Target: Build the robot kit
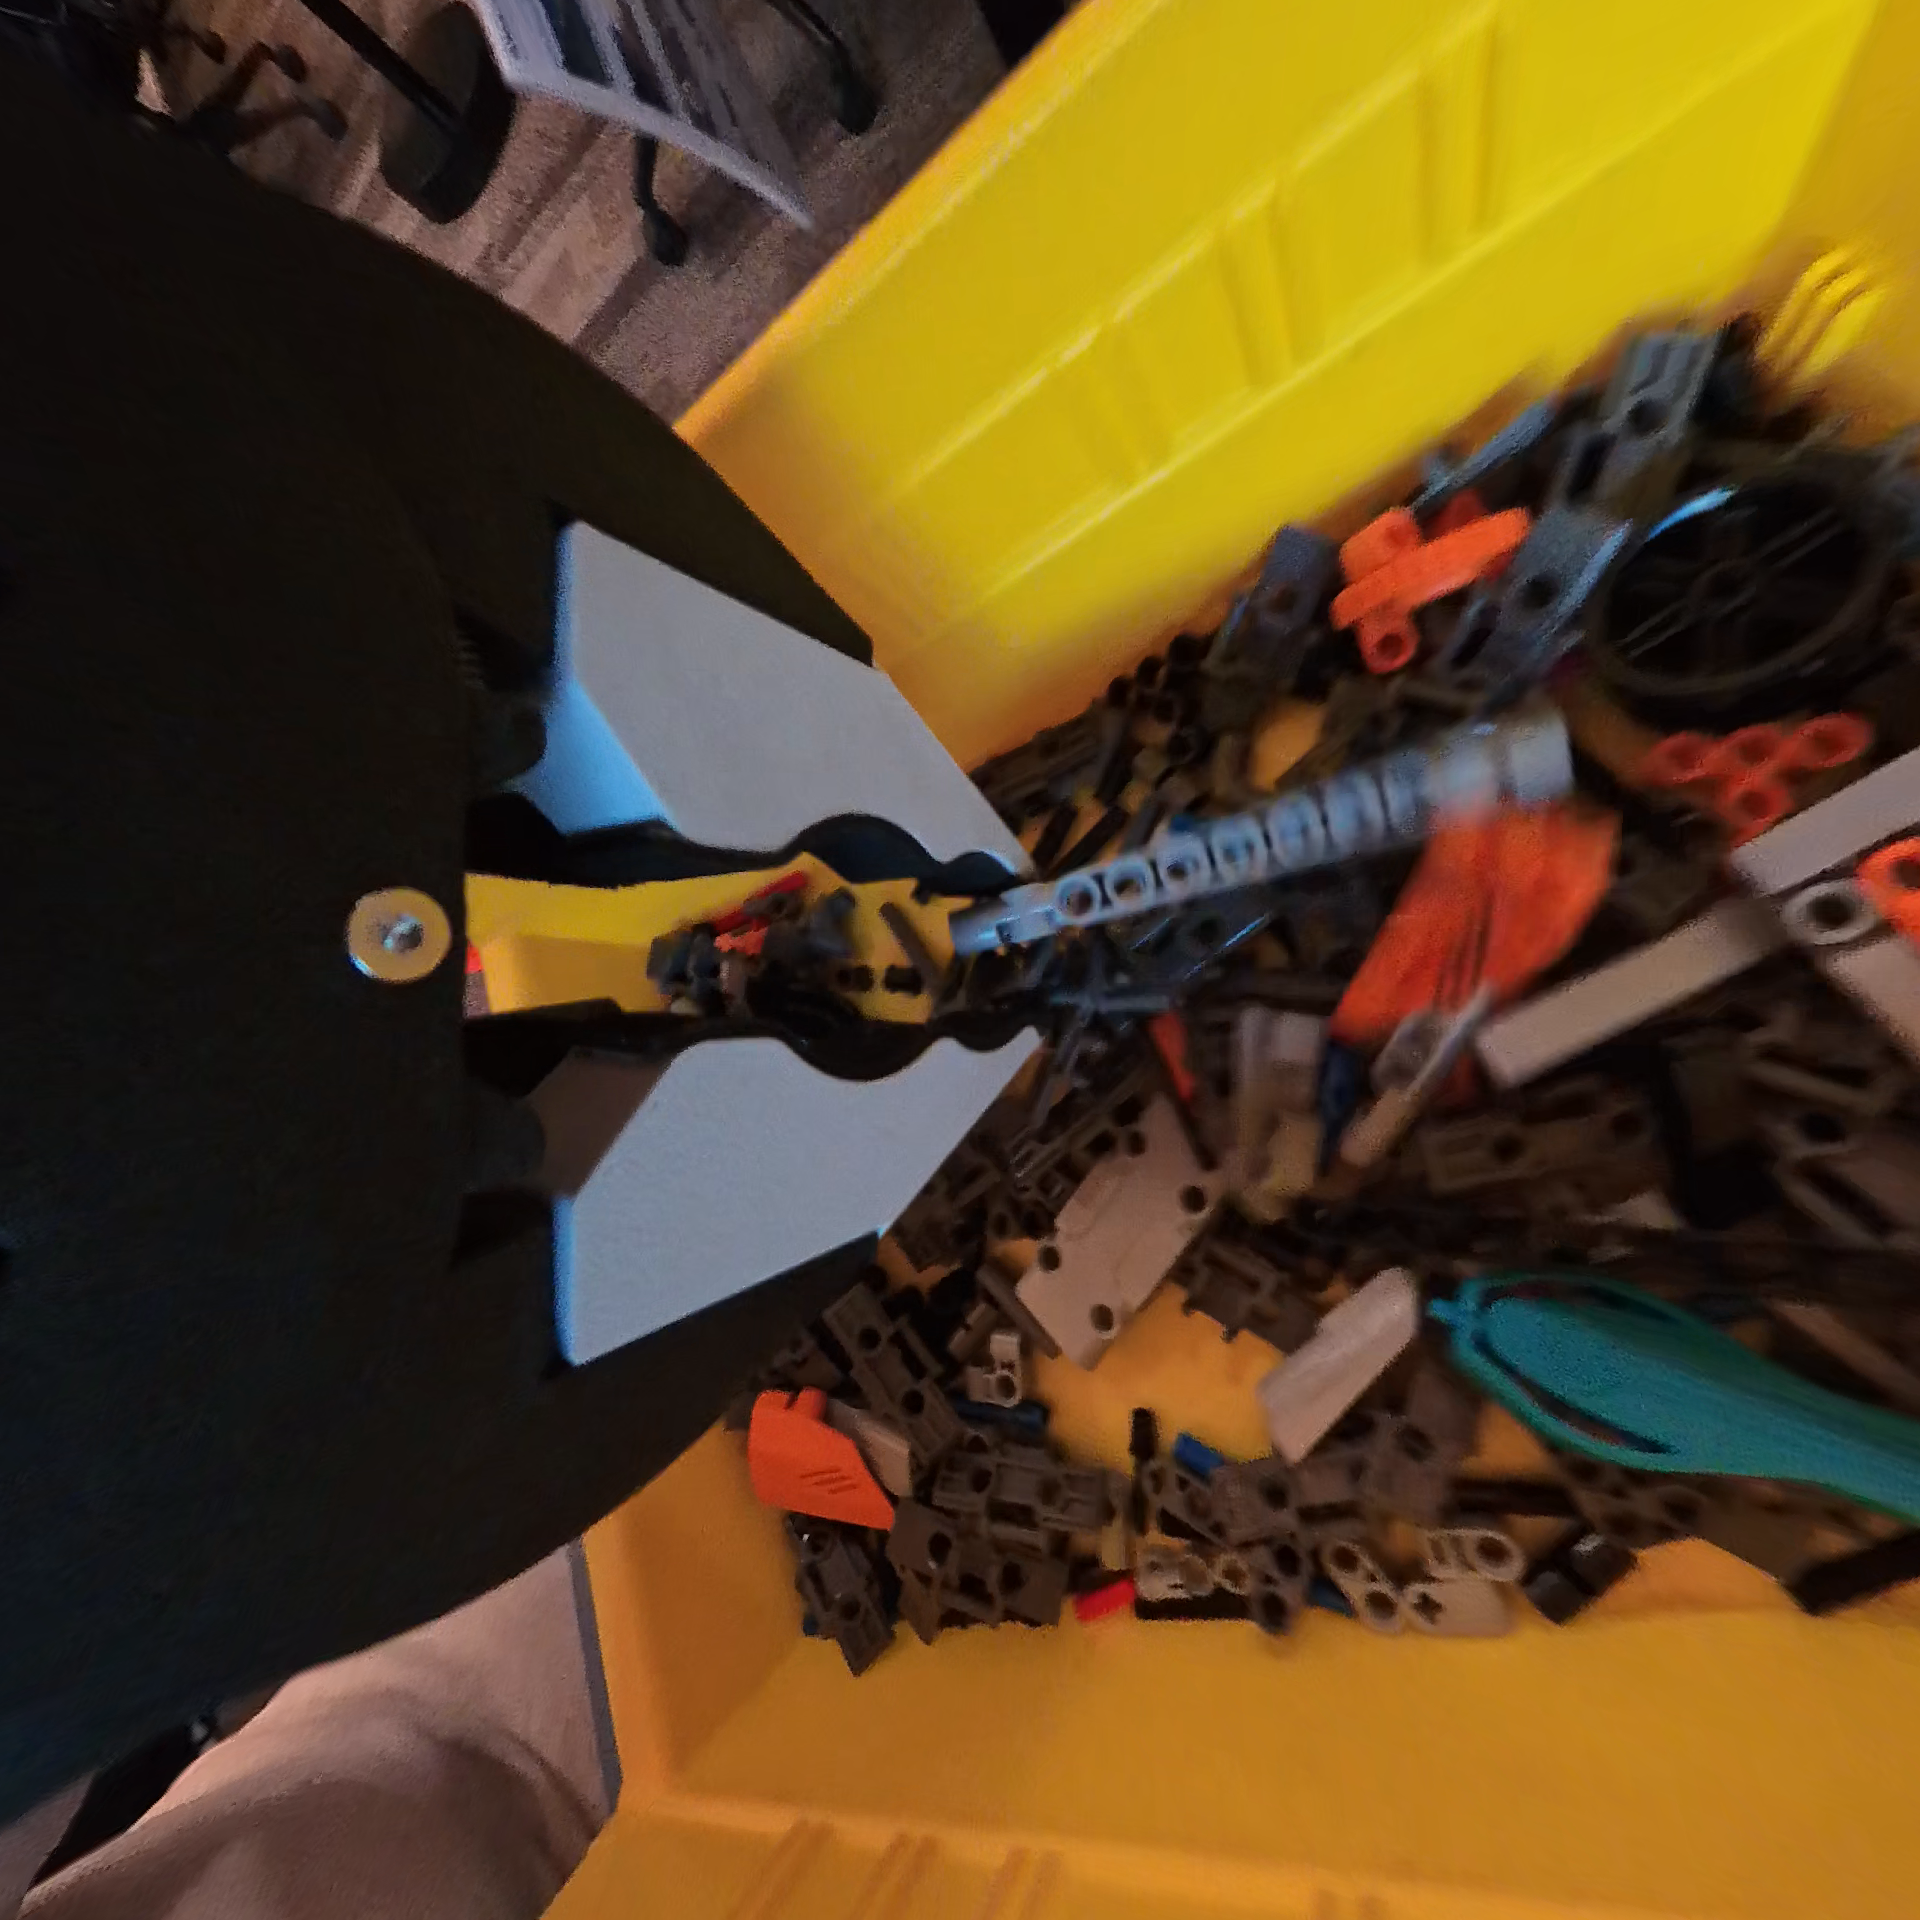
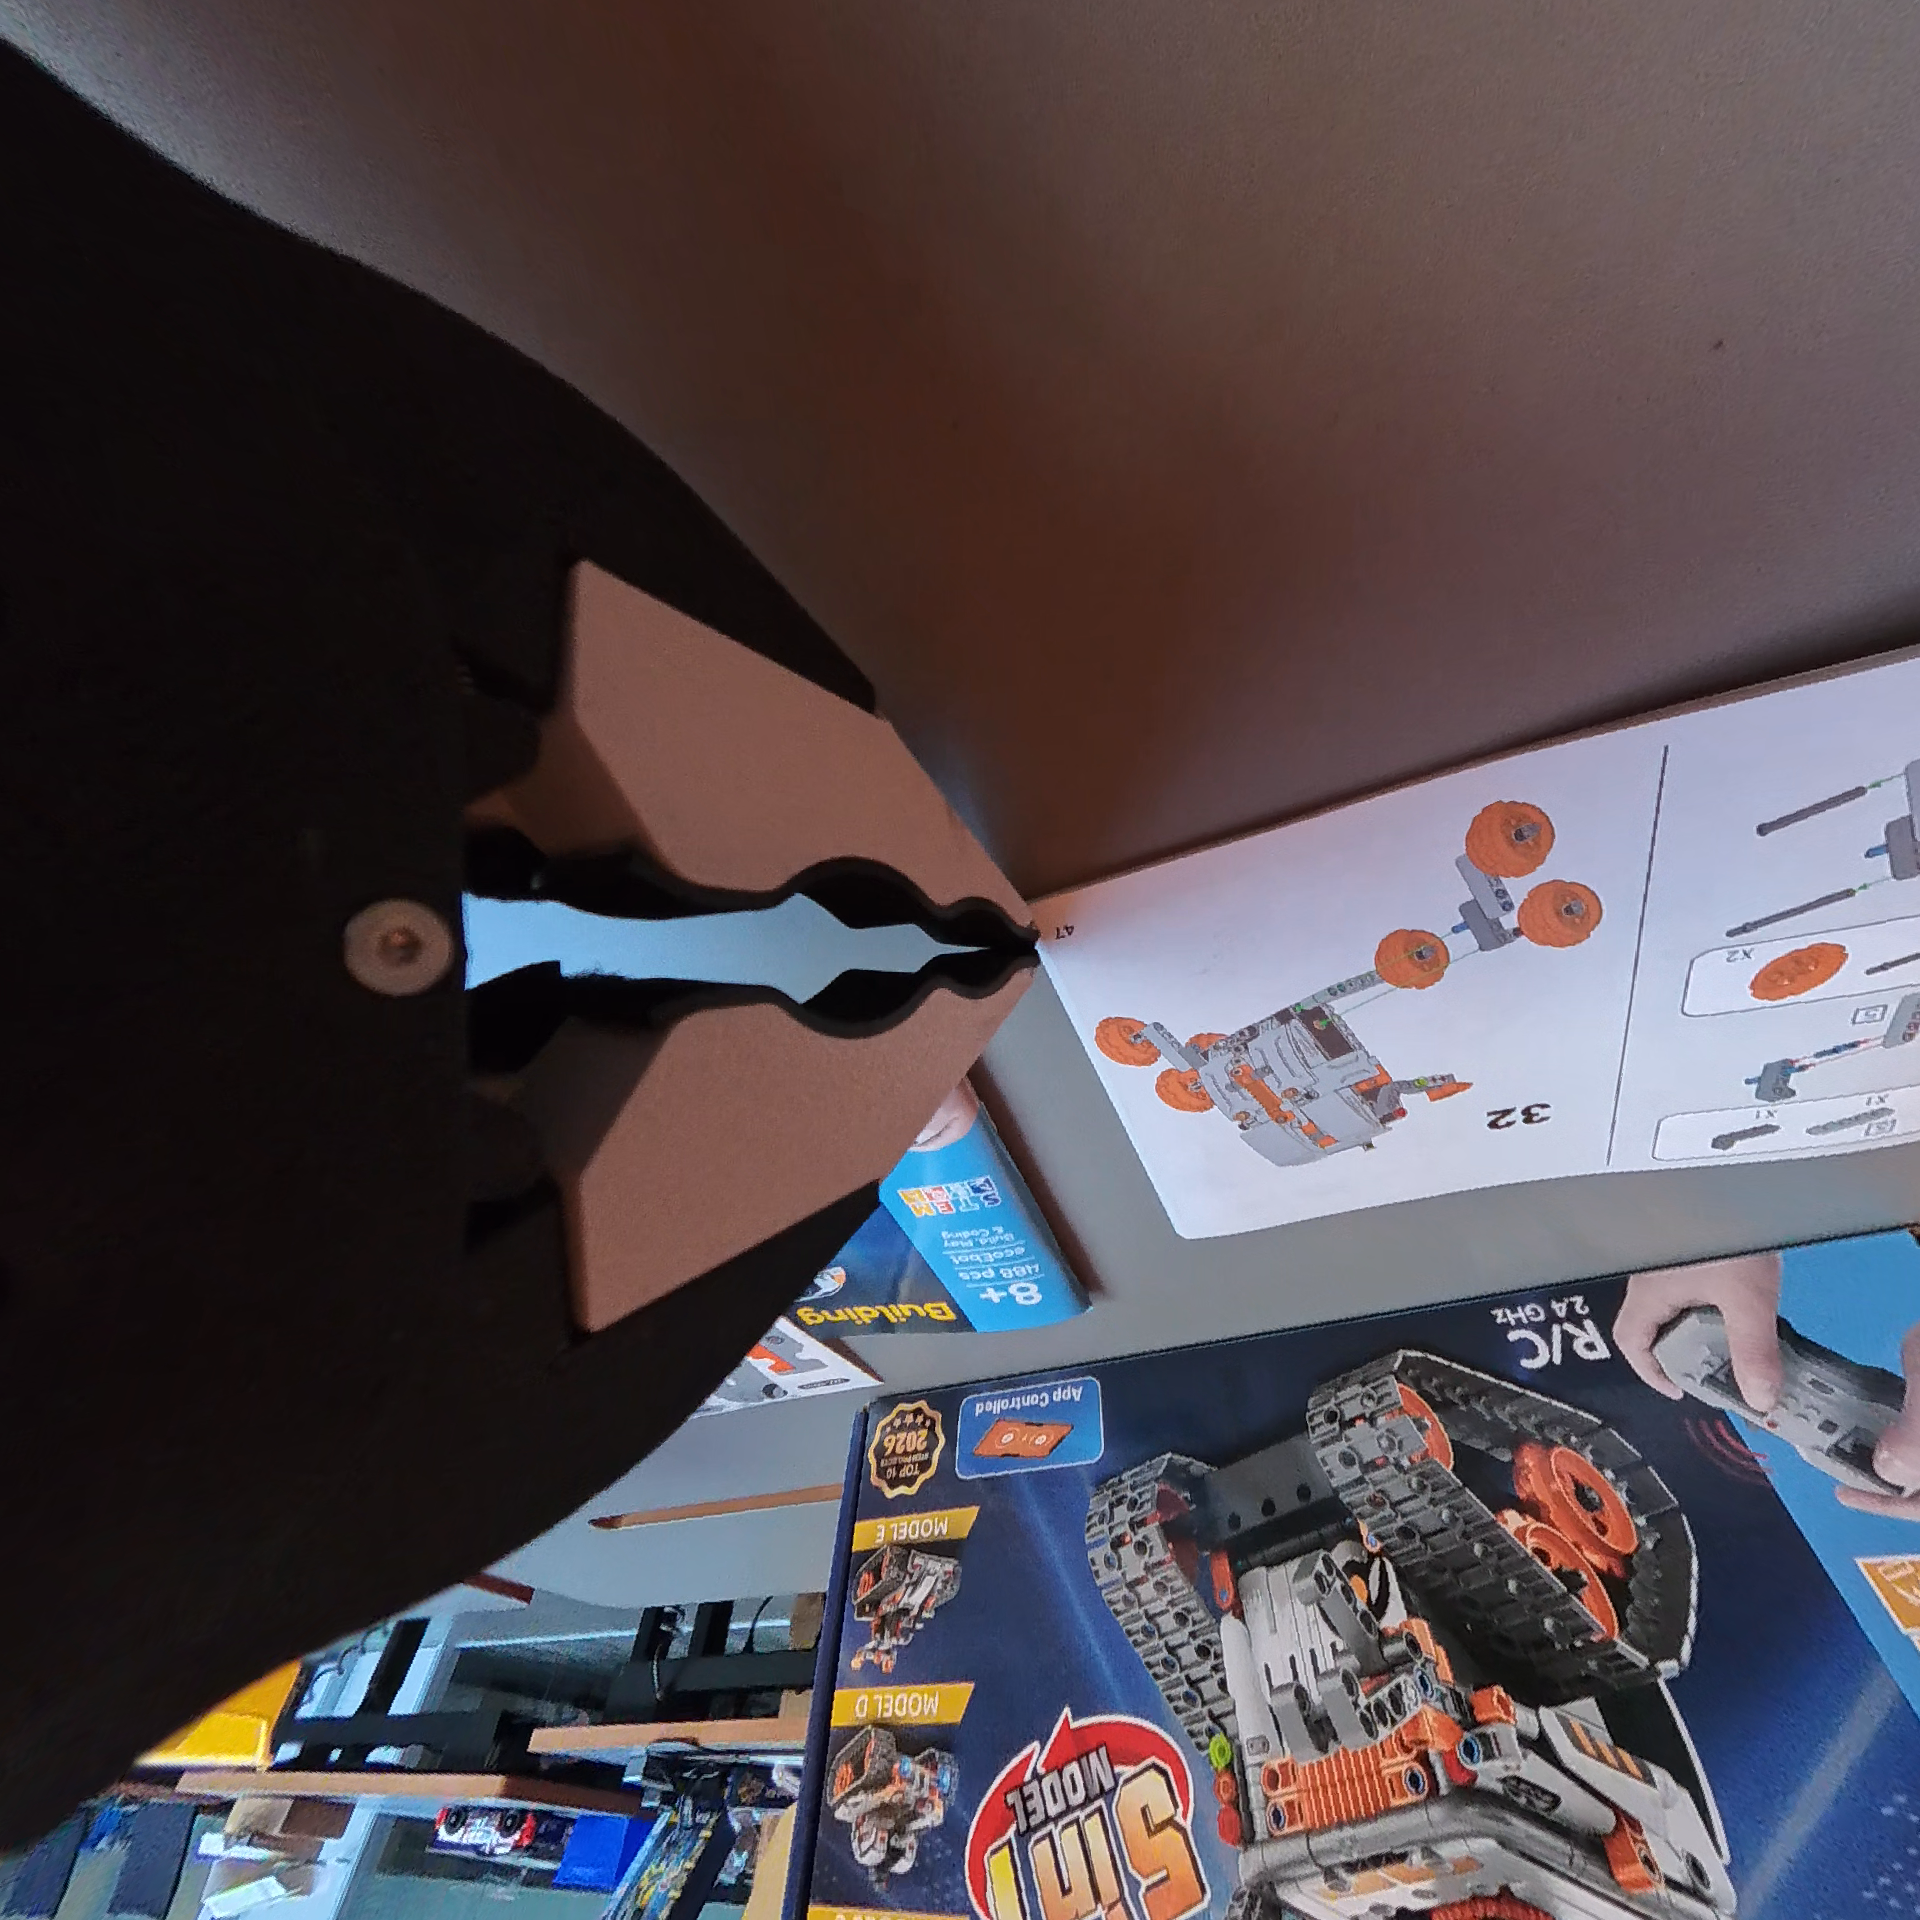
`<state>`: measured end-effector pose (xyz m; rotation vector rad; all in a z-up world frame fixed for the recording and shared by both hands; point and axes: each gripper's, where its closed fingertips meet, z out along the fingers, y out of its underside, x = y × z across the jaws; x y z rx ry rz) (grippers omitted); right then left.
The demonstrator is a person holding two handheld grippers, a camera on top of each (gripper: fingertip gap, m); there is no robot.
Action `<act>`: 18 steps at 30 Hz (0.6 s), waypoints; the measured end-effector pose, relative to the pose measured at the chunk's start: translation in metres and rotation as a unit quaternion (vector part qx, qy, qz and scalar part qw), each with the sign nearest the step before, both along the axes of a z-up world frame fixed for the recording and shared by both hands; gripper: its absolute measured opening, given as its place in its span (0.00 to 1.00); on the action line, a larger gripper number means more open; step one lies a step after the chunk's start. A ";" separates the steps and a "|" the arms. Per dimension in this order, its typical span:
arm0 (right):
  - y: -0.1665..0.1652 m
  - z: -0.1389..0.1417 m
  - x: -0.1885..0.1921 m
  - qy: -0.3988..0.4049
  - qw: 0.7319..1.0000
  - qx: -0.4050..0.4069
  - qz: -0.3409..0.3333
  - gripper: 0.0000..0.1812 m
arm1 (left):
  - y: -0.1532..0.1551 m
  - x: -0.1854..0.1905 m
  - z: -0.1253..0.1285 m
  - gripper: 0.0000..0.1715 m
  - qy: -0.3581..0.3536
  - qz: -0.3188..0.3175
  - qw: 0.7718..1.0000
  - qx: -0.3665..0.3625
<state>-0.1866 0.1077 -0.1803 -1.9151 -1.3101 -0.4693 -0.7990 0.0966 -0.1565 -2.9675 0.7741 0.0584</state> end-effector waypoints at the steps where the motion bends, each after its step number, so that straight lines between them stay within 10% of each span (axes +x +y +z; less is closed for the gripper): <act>1: 0.000 0.000 0.000 0.003 1.000 0.001 0.001 0.00 | 0.007 0.001 0.003 0.08 -0.007 -0.001 1.000 0.008; 8: 0.003 0.000 -0.001 0.021 1.000 0.005 0.004 0.00 | 0.035 0.030 0.012 0.07 -0.069 -0.045 0.995 0.051; 12: 0.003 0.000 -0.001 0.020 1.000 0.007 0.005 0.00 | 0.021 0.018 0.011 0.27 -0.047 -0.030 0.998 0.033; 18: 0.003 0.000 -0.001 0.016 1.000 0.007 0.006 0.00 | -0.024 -0.006 0.011 0.12 -0.011 -0.015 1.000 -0.008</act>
